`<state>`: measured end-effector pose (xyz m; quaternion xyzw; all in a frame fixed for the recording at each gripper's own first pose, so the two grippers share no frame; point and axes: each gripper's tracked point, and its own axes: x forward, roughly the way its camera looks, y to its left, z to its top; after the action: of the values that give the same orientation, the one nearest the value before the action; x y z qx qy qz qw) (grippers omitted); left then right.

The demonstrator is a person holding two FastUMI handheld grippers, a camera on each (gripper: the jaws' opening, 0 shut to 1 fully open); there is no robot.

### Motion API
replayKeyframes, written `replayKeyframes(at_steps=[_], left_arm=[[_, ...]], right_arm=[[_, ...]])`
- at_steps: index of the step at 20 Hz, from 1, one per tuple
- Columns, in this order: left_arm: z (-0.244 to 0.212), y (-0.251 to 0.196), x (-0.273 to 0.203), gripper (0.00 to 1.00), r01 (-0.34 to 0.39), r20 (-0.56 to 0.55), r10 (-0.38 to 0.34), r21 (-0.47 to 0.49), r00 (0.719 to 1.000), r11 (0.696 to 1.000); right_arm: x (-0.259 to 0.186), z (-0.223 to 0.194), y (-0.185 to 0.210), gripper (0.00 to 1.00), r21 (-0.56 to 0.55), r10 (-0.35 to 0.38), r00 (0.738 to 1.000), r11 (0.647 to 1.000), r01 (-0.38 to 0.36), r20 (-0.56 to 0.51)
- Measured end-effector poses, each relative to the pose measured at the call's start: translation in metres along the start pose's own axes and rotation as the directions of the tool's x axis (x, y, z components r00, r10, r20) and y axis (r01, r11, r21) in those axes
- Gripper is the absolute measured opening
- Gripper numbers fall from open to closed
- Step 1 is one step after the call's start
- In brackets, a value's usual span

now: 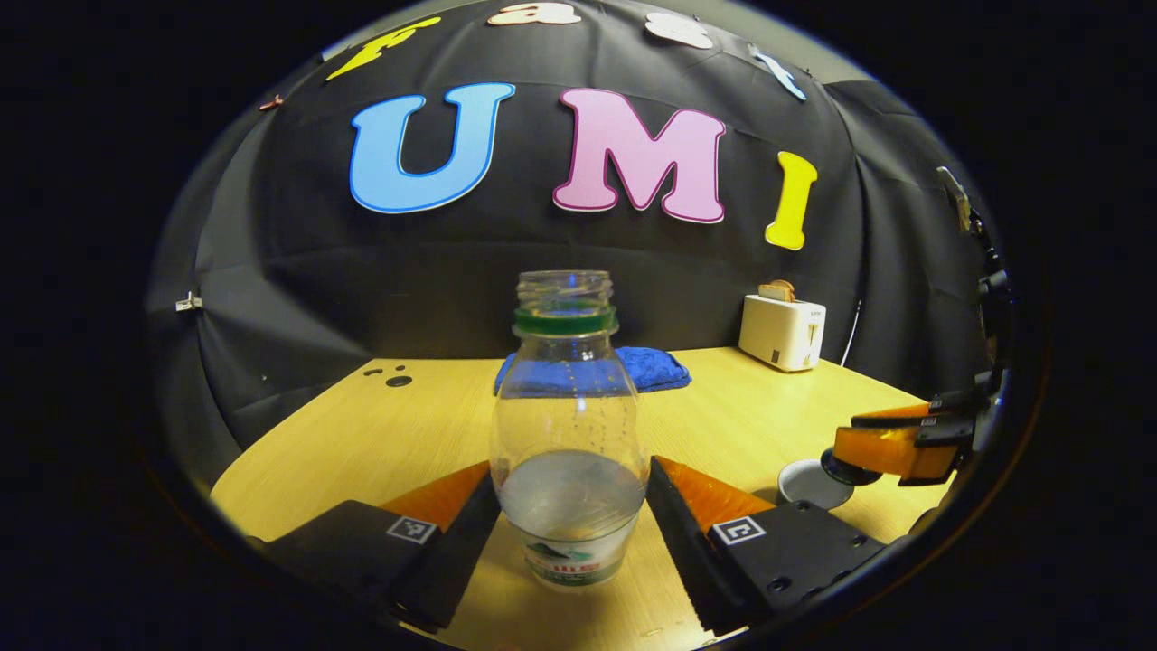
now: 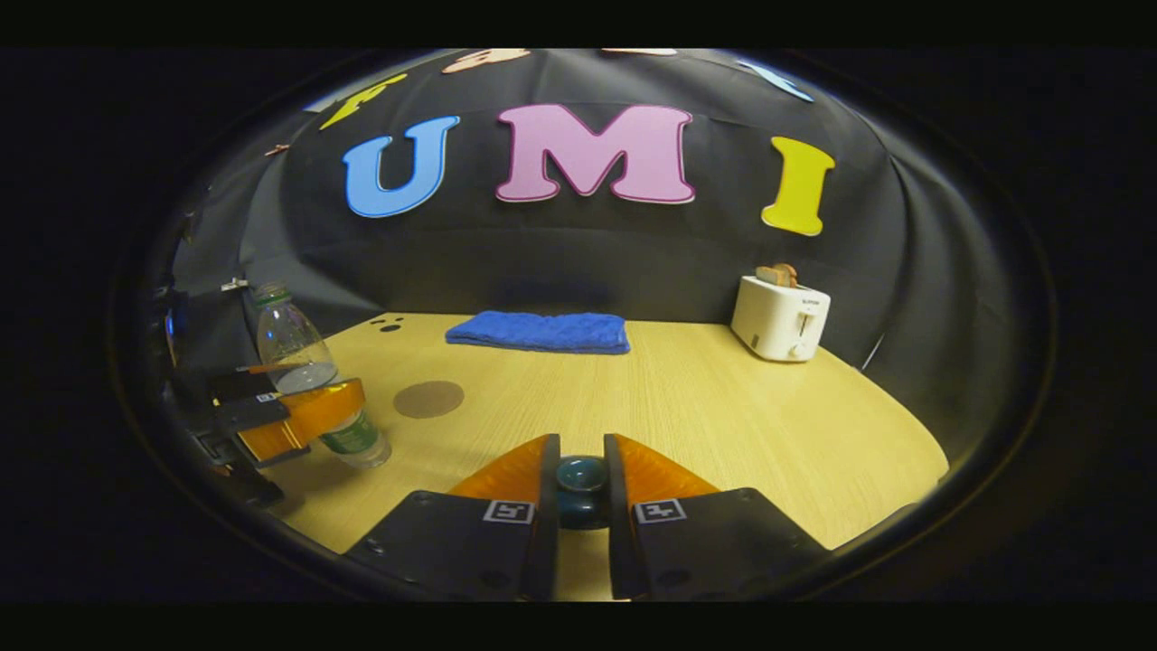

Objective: Open the teacup lid with one hand, grasp the water bottle and pour water into the teacup with the other hand; after pouring, place the water bottle on the coaster and then close the teacup lid.

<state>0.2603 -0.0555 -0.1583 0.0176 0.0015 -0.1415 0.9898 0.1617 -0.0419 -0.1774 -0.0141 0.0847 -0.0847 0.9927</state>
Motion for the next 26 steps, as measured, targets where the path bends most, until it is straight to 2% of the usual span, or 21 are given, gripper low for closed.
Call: replayKeyframes(at_steps=[1,2,6,11,14,16,19,21,23,26], left_arm=[[0.001,0.0,0.002,0.95,0.0,0.002,0.0,0.001,1.0,1.0],[0.0,0.0,0.004,0.94,-0.002,0.004,0.002,-0.004,1.0,1.0],[0.0,0.002,0.007,0.82,-0.009,0.003,0.009,-0.015,1.0,1.0],[0.0,0.004,0.006,0.78,-0.013,-0.001,0.013,-0.014,1.0,1.0],[0.003,0.008,0.006,0.76,-0.034,-0.002,0.034,0.057,0.999,0.998],[0.009,0.011,0.006,0.76,-0.047,-0.002,0.048,0.149,0.999,0.988],[0.018,0.014,0.007,0.77,-0.06,-0.006,0.066,0.349,0.998,0.935],[0.018,0.015,0.008,0.76,-0.061,-0.022,0.082,0.482,0.996,0.874],[0.018,0.013,0.014,0.76,-0.057,-0.03,0.094,0.597,0.995,0.8],[0.017,-0.005,0.016,0.76,-0.035,-0.027,0.077,0.707,0.997,0.706]], right_arm=[[-0.002,-0.003,0.004,0.3,0.004,0.004,1.0,1.0,-0.004,-0.005],[-0.002,-0.004,0.007,0.25,0.004,0.008,1.0,1.0,-0.008,-0.008],[-0.003,-0.012,0.018,0.25,0.0,0.038,0.999,0.999,-0.038,-0.023],[-0.002,-0.008,0.015,0.25,-0.003,0.05,0.998,0.999,-0.05,-0.023],[-0.002,-0.006,0.003,0.25,0.003,0.039,0.999,0.999,-0.039,-0.022],[-0.002,-0.007,-0.006,0.25,0.005,0.031,0.999,1.0,-0.031,-0.028],[-0.004,-0.003,-0.022,0.26,0.006,0.012,1.0,1.0,-0.012,-0.021],[-0.004,0.0,-0.034,0.26,0.012,-0.005,1.0,1.0,0.006,-0.016],[-0.006,-0.002,-0.045,0.25,0.013,-0.025,0.999,1.0,0.025,-0.024],[-0.009,-0.002,-0.061,0.25,0.012,-0.036,0.999,0.999,0.036,-0.029]])
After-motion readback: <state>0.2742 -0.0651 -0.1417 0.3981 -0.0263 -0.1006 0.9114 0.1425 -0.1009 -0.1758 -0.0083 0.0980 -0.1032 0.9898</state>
